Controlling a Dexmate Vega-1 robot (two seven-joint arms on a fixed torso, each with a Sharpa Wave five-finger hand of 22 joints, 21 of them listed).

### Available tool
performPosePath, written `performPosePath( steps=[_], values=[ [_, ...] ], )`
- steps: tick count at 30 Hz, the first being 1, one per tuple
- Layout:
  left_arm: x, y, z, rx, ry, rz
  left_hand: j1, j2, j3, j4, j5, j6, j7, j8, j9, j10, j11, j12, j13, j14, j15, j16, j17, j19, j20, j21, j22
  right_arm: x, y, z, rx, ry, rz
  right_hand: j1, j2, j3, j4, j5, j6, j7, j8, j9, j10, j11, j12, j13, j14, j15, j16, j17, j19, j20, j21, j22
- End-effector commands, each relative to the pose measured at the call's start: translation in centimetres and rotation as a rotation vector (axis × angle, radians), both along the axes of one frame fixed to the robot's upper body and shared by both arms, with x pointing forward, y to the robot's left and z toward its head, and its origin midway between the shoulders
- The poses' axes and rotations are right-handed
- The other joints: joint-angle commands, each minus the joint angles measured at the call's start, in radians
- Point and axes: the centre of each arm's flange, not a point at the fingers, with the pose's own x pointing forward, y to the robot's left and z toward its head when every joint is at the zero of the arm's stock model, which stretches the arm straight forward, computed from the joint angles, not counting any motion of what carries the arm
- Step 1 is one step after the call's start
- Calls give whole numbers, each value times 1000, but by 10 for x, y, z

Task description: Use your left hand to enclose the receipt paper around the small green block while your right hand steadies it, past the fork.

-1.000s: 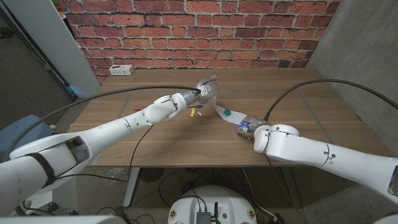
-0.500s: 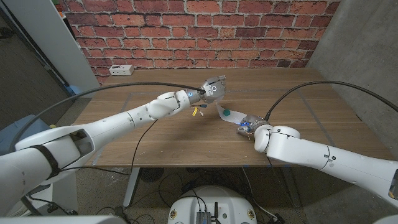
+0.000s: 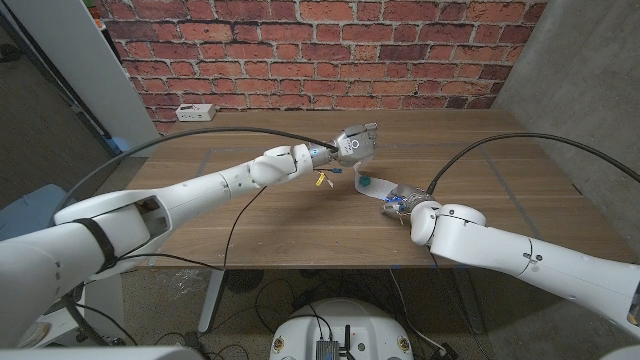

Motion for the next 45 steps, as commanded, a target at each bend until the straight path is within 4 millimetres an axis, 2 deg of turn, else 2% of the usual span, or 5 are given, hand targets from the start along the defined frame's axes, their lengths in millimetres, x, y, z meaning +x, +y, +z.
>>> performPosePath(
  steps=[1, 24, 36, 42, 45],
  values=[
    [7, -19, -5, -14, 18, -114, 11, 10, 5, 1, 1, 51, -31, 0, 2, 14, -3, 11, 4, 16, -179, 6, 5, 12, -26, 9, 6, -1, -5, -1, 10, -2, -3, -7, 0, -6, -3, 2, 1, -6, 4, 2, 3, -11, -2, 2, 7, -22, -1, -1, 5, 7, 7, 3],
    [16, -35, -36, 14, 162, -164, 13, 7, -1, 1, -4, 49, -34, -9, 3, 30, -4, 27, 13, 35, -179, 16, 21, 20, -27, 15, 7, -4, -13, 0, 64, -26, 27, -63, -1, -36, 10, 1, -75, -34, -11, 1, -87, -7, -29, 0, -36, 4, -35, -29, -55, 36, -20, -1],
    [20, -36, -44, -37, 220, -150, 9, 3, -10, 4, -9, 28, -29, -15, 12, 30, -4, 32, 18, 40, -177, 22, 32, 20, -15, 17, 8, -6, -14, 0, 63, -25, 23, -70, 1, -40, 11, 2, -84, -38, -10, 1, -97, -7, -27, 1, -42, 7, -39, -35, -65, 43, -25, -3],
    [24, -34, -48, -85, 257, -120, -26, -12, -22, 19, -14, -30, -26, -21, 31, -1, -3, 22, 24, 29, -164, 11, 35, 20, 10, 21, 9, -6, -15, 0, 63, -26, 21, -72, 1, -41, 10, 2, -85, -37, -8, 1, -98, -8, -26, 1, -43, 8, -41, -38, -65, 43, -26, -4],
    [24, -33, -51, -107, 264, -111, -59, -27, -24, 26, -7, -123, -58, -38, 35, -39, -5, 7, 29, 16, -162, -7, 36, 15, 18, 21, 9, -6, -15, 1, 63, -26, 22, -72, 1, -41, 9, 2, -86, -37, -8, 1, -100, -8, -26, 0, -42, 6, -41, -39, -65, 42, -26, -4]
  ],
)
